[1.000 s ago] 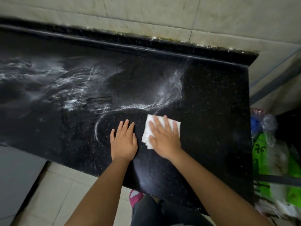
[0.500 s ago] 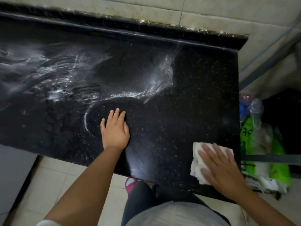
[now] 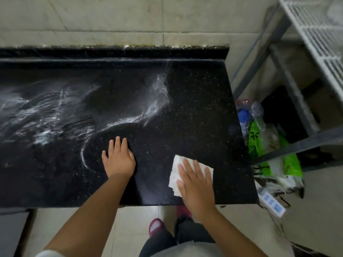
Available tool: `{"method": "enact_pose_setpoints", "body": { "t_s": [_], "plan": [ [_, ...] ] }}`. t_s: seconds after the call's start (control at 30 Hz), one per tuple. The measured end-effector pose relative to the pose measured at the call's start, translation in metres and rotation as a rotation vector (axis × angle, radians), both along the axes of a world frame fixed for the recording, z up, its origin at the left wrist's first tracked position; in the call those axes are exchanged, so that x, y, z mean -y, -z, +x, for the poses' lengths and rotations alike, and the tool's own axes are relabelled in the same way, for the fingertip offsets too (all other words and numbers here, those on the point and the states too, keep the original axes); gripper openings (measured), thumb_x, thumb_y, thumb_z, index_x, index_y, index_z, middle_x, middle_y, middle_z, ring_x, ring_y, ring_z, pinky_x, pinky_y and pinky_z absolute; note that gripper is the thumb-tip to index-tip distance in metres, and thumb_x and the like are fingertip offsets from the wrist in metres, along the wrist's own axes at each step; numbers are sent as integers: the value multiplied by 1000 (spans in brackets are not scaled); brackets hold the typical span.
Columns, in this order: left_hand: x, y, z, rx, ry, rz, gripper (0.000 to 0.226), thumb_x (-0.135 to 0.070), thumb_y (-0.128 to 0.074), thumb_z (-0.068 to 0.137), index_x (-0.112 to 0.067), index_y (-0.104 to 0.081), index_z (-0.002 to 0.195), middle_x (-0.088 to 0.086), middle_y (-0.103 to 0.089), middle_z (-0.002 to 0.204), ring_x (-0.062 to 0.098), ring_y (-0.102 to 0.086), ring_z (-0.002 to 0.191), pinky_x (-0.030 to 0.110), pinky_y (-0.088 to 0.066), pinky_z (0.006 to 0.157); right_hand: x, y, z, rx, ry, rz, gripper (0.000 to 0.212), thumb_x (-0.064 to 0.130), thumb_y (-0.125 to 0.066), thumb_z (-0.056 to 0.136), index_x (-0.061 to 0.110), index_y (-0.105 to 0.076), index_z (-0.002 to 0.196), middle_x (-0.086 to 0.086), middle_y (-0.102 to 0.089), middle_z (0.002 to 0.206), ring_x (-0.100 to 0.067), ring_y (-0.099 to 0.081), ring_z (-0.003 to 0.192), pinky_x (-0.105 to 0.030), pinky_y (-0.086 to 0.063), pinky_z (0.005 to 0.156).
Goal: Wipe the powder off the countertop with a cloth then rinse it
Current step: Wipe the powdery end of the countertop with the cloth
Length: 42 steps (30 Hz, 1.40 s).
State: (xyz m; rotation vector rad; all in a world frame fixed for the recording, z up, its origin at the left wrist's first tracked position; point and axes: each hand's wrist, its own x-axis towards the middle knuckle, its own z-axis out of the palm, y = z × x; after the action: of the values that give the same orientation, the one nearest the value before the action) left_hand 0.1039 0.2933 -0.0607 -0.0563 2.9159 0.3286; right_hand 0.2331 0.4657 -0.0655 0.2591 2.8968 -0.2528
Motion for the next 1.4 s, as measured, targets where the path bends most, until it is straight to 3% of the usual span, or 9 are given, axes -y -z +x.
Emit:
{"method": "enact_pose_setpoints", "body": {
  "t_s": [0.37,0.57,0.67,0.83,0.9,1.0,1.07,1.17,1.4],
  "plan": [
    [-33,-13,32,182,327,-70,53,-40,-14,99,-25,1,147,3,9,155,19,12,142,45,0,114,-154,-25,35,-211,797,-307,56,37,-28,98,1,-34,140,-25,-40,140,-41,-39,126,-47,-35,101],
    [-34,-16,30,173,373,-60,52,-40,-16,99,-26,0,147,1,7,156,18,11,142,42,-1,114,-115,-55,-5,-409,495,-271,59,37,-18,94,4,-45,135,-16,-44,141,-36,-44,128,-48,-37,101],
    [-29,-16,24,183,399,-108,53,-43,-15,99,-27,3,146,2,10,155,20,13,142,43,0,114,-78,-46,-19,-187,193,-57,59,36,-7,100,18,-60,116,-11,-63,121,-34,-62,106,-57,-50,75],
    [-26,-9,24,200,436,-195,58,-51,-8,96,-26,12,145,3,17,154,21,17,141,44,4,113,-45,-8,-30,145,-64,10,47,42,-30,80,36,-70,103,9,-67,115,-20,-60,110,-55,-52,74],
    [-25,-8,23,189,432,-197,69,-59,6,84,-27,11,145,2,16,154,20,17,141,43,6,113,-50,-10,-38,173,-40,15,54,45,-23,80,36,-64,114,9,-61,125,-17,-59,115,-57,-46,85],
    [-25,-6,24,174,413,-179,72,-56,6,80,-27,8,146,2,15,154,19,17,141,43,8,113,-76,-7,-49,129,13,-2,82,59,19,77,35,-18,146,11,-10,156,-14,-10,144,-54,-5,113],
    [-26,-6,22,169,416,-172,60,-53,-6,94,-27,8,146,2,15,154,19,17,141,43,8,113,-104,-5,-53,101,214,-9,60,50,4,93,30,-11,148,11,-2,157,-13,0,144,-47,0,114],
    [-26,-5,24,161,412,-146,57,-46,-17,97,-27,6,146,2,14,155,19,16,141,43,8,113,-138,-3,-41,-50,409,-50,49,34,-19,101,15,-26,146,-2,-15,156,-23,-16,142,-45,-16,113],
    [-23,-3,26,124,415,-131,57,-46,-18,97,-27,3,146,2,12,155,19,15,141,43,7,113,-113,2,16,-44,274,-2,65,36,-11,94,4,-64,114,-16,-60,124,-44,-57,110,-53,-49,81]
  ]
}}
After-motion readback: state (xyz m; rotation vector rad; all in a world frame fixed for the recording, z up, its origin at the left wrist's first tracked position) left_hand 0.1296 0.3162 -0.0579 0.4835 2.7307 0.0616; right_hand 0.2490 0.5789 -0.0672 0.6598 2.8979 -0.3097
